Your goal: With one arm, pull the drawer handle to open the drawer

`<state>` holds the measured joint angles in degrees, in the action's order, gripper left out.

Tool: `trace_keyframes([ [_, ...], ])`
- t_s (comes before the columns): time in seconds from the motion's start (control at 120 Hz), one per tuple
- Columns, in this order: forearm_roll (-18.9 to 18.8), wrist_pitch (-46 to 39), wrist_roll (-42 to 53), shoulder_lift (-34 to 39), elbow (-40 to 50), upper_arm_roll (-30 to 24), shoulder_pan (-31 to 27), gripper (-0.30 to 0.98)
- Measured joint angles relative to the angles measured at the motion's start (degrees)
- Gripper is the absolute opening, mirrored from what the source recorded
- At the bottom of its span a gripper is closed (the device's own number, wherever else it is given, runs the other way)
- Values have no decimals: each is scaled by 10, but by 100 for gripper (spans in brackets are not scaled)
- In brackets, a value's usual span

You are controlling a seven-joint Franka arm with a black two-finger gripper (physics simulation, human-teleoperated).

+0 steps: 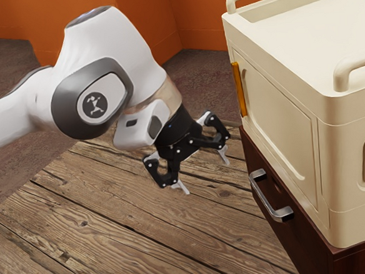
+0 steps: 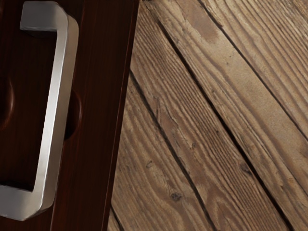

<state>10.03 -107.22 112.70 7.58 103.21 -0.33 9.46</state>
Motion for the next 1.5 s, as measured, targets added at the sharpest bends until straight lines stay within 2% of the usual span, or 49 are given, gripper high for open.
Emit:
trace_keyframes([
  [0.175,32,-82,71,-11,16,2,9,43],
  [0.325,55,-120,117,-29,16,2,18,31],
  [0.583,83,-151,174,-45,24,1,25,23],
  [1.058,117,-167,232,-41,57,2,43,19],
  [1.25,134,-176,246,-36,78,5,44,6],
  [1.5,142,-184,263,25,143,24,42,-7],
])
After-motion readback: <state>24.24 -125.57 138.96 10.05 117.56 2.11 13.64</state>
